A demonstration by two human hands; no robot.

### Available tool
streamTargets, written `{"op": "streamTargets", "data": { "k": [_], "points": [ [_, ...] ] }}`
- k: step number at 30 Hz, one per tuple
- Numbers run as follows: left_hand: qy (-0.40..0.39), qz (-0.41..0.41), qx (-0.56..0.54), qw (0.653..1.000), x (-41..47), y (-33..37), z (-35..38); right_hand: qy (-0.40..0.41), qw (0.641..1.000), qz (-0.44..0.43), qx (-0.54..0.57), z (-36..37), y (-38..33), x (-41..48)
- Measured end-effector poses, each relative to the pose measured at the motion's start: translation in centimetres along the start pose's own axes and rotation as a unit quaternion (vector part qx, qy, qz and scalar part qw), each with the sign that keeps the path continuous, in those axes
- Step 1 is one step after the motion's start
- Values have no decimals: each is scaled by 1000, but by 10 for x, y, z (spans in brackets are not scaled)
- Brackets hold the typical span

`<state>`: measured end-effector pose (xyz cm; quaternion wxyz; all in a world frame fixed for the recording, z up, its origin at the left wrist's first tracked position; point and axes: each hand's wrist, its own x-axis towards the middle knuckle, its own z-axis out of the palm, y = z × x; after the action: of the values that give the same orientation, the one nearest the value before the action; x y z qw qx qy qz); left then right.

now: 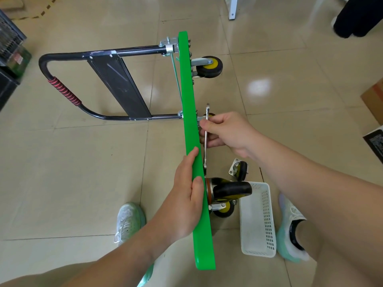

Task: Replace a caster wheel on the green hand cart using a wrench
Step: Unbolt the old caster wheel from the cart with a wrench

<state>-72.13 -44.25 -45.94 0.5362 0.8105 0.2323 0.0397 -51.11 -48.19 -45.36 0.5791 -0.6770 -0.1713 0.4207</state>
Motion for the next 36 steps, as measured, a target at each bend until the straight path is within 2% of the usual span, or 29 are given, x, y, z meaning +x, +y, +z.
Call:
{"op": "streamTargets", "data": {
  "k": [6,12,20,23,27,32,36],
  "points": [
    [-3,-2,-4,1000,0,0,-1,1,999,-27,-25,4,1,-2],
    [6,-1,0,1000,2,-2,0,24,993,-110,-21,5,1,-28],
    [10,5,7,1000,2,-1,1,-11,971,-239,-11,12,14,-87],
    [13,-7,9,1000,1,2,2,25,963,-269,-4,13,14,-94],
    [6,-16,12,1000,-2,4,2,88,965,-245,7,-1,-3,-83],
    [1,-13,10,1000,-1,3,2,91,986,-130,47,-11,-9,-54],
    [-2,-11,1,1000,-1,1,2,64,995,-72,37,-14,-6,-31]
  ]
}}
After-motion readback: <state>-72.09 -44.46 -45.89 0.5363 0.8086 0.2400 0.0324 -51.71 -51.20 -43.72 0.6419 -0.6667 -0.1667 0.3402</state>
